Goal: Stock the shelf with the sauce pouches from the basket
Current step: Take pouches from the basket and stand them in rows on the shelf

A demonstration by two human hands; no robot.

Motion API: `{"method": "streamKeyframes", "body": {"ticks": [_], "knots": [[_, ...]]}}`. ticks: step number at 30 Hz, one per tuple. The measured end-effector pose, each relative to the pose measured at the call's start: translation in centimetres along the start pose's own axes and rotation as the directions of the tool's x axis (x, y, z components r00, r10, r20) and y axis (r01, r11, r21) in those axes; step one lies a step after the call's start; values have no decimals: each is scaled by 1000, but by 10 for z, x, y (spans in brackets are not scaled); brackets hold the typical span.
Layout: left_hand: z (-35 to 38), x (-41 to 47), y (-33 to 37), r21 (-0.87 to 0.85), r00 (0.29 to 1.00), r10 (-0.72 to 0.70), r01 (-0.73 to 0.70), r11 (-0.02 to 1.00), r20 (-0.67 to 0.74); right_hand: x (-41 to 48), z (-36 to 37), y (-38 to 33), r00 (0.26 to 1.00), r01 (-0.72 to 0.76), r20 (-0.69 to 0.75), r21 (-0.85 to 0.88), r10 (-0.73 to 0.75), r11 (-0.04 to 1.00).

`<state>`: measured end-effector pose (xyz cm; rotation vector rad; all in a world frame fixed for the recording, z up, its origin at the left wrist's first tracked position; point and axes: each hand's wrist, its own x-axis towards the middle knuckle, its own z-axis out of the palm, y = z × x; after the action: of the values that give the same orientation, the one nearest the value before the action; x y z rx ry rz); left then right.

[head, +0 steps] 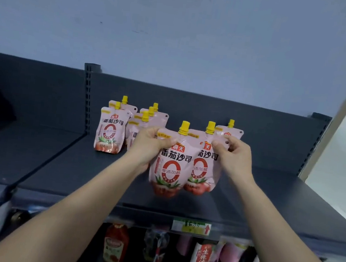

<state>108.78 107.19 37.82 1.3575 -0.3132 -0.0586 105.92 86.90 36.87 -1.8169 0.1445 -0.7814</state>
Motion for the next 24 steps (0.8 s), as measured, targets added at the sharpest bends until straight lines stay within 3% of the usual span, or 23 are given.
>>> {"method": "streamKeyframes", "body": {"ticks": [7,24], "knots": [[23,46,-21,6,998,-56,56,998,-19,30,-16,29,998,-51,-43,31,52,998],[54,145,-65,18,966,-98,105,994,-239,100,-29,78,983,-170,95,154,157,973]]}}
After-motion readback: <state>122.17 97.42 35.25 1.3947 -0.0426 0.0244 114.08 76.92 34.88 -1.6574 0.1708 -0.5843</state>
